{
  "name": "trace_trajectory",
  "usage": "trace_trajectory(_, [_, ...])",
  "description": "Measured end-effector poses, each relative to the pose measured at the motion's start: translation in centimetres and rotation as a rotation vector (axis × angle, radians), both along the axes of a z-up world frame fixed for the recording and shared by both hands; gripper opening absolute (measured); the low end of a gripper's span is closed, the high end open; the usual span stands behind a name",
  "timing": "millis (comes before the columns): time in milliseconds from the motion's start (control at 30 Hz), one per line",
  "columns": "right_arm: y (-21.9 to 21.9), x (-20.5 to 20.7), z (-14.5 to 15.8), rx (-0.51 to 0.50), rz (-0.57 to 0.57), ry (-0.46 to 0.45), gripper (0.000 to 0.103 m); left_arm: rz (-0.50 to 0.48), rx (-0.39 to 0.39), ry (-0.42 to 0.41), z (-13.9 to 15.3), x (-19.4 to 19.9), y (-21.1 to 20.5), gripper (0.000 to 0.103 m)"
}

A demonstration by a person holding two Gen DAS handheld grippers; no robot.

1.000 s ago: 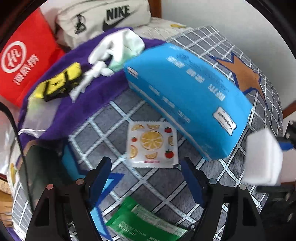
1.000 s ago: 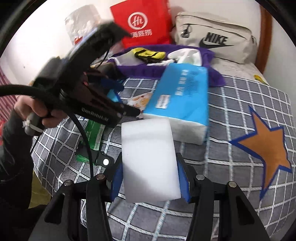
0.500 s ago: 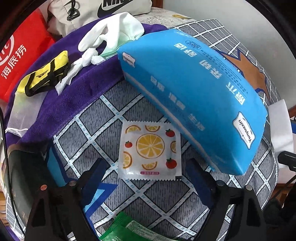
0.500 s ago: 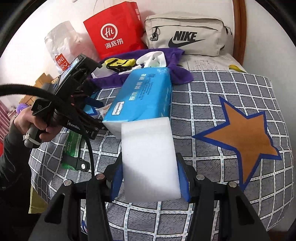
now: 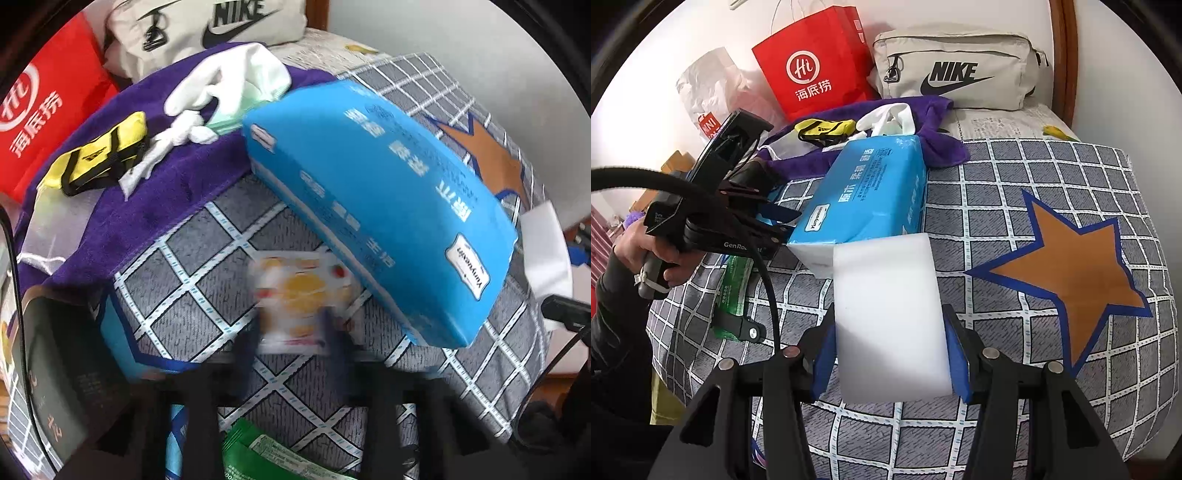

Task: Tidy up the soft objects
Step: 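Grasp the orange-print wipes packet with the left gripper while the right holds the sponge, then carry the wipes packet with the left gripper toward the towel while the right carries the sponge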

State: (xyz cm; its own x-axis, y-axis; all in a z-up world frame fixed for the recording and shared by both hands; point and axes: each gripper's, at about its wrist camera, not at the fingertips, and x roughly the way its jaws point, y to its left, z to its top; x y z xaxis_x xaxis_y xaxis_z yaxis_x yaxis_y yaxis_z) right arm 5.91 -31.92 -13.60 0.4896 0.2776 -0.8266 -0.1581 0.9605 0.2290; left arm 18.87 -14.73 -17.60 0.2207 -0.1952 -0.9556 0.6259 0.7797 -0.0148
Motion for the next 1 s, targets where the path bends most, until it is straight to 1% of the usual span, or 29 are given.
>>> trace_trajectory(33, [0.0,0.0,0.1,-0.001,-0.002,-0.003,0.051,0.014,-0.023,0.024,0.3,0.1,0.4,0.009])
trace_trajectory(67, [0.0,0.0,0.1,0.0,0.0,-0.005,0.051,0.011,-0.033,0.03,0.4,0.1,0.6,0.008])
trace_trajectory(167, [0.2,0.0,0.4,0.0,0.005,-0.013,0.051,0.003,0.003,0.016,0.1,-0.2,0.7,0.007])
trace_trajectory(233, [0.3,0.0,0.6,0.0,0.012,-0.021,0.051,0.002,0.005,0.004,0.2,-0.3,0.7,0.007])
trace_trajectory(300, [0.4,0.1,0.7,0.005,0.015,-0.023,0.051,0.008,0.001,0.012,0.2,-0.4,0.8,0.007])
trace_trajectory(400, [0.5,0.2,0.7,0.004,0.015,-0.019,0.051,0.006,0.018,0.001,-0.1,-0.4,1.2,0.011])
trace_trajectory(433, [0.6,0.2,0.7,0.002,0.015,-0.019,0.051,0.015,0.027,-0.004,-0.2,-0.4,1.0,0.022])
trace_trajectory(467, [0.6,0.2,0.7,0.004,0.016,-0.019,0.052,0.018,0.037,-0.011,-0.3,-0.3,0.6,0.038])
trace_trajectory(500, [0.6,0.1,0.7,0.006,0.017,-0.018,0.052,0.015,0.044,-0.019,-0.4,-0.4,0.3,0.049])
trace_trajectory(533, [0.6,0.1,0.8,0.006,0.017,-0.018,0.052,0.004,0.05,-0.027,-0.5,-0.6,-0.1,0.068])
trace_trajectory(567, [0.6,0.1,0.8,0.007,0.016,-0.019,0.052,-0.015,0.052,-0.038,-0.6,-0.8,-0.7,0.071])
trace_trajectory(633, [0.6,0.1,0.6,0.01,0.016,-0.016,0.052,-0.056,0.058,-0.039,-0.9,-1.5,-1.5,0.072])
trace_trajectory(667, [0.5,0.1,0.6,0.009,0.014,-0.012,0.052,-0.076,0.065,-0.037,-1.1,-1.8,-2.0,0.074])
trace_trajectory(700, [0.5,0.1,0.5,0.008,0.011,-0.008,0.052,-0.088,0.073,-0.052,-1.2,-2.0,-2.3,0.075])
trace_trajectory(733, [0.5,0.1,0.4,0.01,0.011,-0.006,0.052,-0.09,0.08,-0.065,-1.3,-2.0,-2.5,0.08])
trace_trajectory(800, [0.4,0.1,0.3,0.008,0.007,-0.003,0.052,-0.087,0.081,-0.061,-1.4,-1.8,-2.8,0.082])
trace_trajectory(900, [0.3,0.1,0.2,0.014,0.002,0.001,0.052,-0.083,0.052,-0.045,-1.6,-1.3,-2.8,0.084])
trace_trajectory(933, [0.3,0.1,0.2,0.014,0.002,0.001,0.052,-0.08,0.033,-0.037,-1.7,-1.3,-2.7,0.08])
trace_trajectory(967, [0.4,0.2,0.1,0.013,0.002,0.003,0.052,-0.075,0.007,-0.025,-1.7,-1.2,-2.5,0.068])
trace_trajectory(1000, [0.5,0.2,0.0,0.013,0.004,0.005,0.052,-0.069,0.001,-0.044,-1.5,-1.3,-2.3,0.059])
